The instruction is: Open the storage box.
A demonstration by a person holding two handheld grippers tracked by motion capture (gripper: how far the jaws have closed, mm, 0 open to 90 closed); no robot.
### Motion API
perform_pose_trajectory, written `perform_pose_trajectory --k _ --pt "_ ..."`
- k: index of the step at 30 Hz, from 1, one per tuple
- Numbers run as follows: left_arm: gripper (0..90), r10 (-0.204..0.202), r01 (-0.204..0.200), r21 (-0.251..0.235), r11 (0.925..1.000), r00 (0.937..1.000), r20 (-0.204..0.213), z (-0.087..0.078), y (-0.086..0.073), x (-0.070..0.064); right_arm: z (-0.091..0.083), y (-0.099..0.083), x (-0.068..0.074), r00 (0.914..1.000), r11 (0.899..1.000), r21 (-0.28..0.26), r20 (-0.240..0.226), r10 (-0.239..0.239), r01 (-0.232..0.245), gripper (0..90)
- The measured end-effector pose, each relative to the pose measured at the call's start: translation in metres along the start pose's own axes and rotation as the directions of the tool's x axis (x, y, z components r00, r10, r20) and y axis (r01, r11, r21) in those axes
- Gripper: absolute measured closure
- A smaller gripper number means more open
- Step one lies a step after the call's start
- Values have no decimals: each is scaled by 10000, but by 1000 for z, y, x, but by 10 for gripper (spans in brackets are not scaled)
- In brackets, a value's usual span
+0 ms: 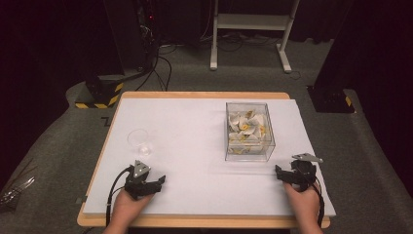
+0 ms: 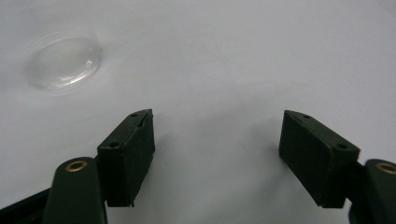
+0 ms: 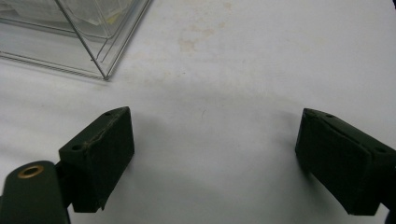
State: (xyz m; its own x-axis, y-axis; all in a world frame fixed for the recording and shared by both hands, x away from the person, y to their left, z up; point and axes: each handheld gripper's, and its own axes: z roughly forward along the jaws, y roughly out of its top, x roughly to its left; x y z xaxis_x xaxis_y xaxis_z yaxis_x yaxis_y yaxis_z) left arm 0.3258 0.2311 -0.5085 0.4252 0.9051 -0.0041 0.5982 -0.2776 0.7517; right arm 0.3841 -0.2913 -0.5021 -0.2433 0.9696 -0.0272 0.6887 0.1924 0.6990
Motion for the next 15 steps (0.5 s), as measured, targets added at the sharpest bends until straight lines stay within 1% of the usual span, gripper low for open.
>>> perform_pose_trajectory --k 5,9,14,15 --pt "279 -92 92 -17 10000 10000 11 0 0 0 0 0 0 10000 10000 -29 -28 43 -43 117" --pt "281 2 -2 -6 10000 10000 -35 0 0 0 0 -1 0 10000 10000 -54 2 1 -1 116" --pt "271 -60 60 -14 10000 10000 50 0 0 0 0 -1 0 10000 10000 -57 0 -8 8 117" --pt "269 -3 3 -10 10000 10000 6 0 0 0 0 -1 0 10000 10000 -59 26 -21 21 117"
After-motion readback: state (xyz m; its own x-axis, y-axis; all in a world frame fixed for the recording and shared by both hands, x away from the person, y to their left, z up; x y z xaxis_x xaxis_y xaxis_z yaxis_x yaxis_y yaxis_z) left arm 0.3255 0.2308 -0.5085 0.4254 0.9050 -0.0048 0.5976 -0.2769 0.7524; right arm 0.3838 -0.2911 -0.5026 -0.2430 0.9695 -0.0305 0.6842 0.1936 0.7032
